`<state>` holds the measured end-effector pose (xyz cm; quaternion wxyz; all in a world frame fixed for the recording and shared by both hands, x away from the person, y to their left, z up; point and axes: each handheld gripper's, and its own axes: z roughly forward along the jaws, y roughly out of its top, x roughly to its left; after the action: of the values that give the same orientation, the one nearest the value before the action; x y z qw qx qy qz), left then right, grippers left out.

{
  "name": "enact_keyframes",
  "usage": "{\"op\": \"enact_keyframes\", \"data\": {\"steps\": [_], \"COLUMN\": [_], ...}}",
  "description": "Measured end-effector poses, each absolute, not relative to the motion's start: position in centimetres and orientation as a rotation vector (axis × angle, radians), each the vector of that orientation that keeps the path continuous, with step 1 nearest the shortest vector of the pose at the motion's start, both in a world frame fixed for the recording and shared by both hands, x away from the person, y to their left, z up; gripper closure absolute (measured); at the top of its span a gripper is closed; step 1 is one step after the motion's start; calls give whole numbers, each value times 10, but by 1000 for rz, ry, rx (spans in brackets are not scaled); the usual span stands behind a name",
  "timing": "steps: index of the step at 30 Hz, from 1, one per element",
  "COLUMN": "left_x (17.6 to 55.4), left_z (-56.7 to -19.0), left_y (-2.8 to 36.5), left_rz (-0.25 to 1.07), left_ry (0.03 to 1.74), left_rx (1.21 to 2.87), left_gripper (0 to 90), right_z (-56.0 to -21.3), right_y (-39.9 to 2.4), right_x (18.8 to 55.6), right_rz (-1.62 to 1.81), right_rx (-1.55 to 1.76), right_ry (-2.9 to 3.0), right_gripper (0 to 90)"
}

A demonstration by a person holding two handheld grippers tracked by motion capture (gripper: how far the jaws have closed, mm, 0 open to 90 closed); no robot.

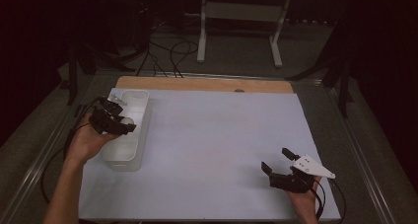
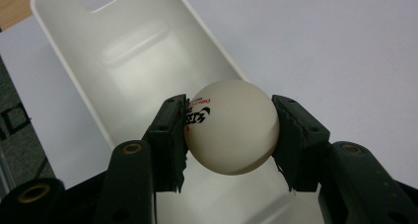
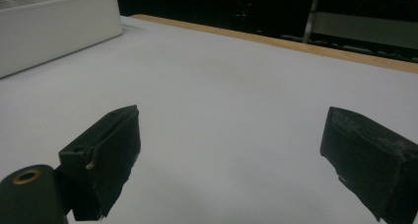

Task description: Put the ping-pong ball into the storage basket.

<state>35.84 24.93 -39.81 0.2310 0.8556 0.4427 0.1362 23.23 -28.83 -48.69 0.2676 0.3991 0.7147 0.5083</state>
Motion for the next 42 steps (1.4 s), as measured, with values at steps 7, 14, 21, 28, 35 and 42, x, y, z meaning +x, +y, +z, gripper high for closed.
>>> {"op": "enact_keyframes", "data": {"steps": [7, 14, 21, 28, 35, 42], "left_x": [358, 358, 357, 357, 355, 355], "left_z": [-398, -400, -400, -400, -396, -398], "left_y": [252, 254, 256, 257, 257, 258], "left_rz": [376, 374, 378, 375, 470, 473], "left_ry": [1225, 1231, 1232, 1233, 1285, 1297], "left_rx": [2356, 2362, 2363, 2360, 2307, 2317], "left_gripper": [511, 511, 511, 510, 85, 14], "right_z": [-487, -487, -487, -487, -488, -488], "right_y": [-288, -288, -288, -288, -288, -287], "right_x": [232, 232, 233, 233, 233, 233], "right_rz": [1372, 1371, 1371, 1371, 1374, 1374], "right_rx": [1076, 1074, 1071, 1076, 1075, 1074], "right_ry": [1928, 1930, 1931, 1929, 1930, 1931], "right_gripper": [79, 79, 80, 79, 79, 79]}}
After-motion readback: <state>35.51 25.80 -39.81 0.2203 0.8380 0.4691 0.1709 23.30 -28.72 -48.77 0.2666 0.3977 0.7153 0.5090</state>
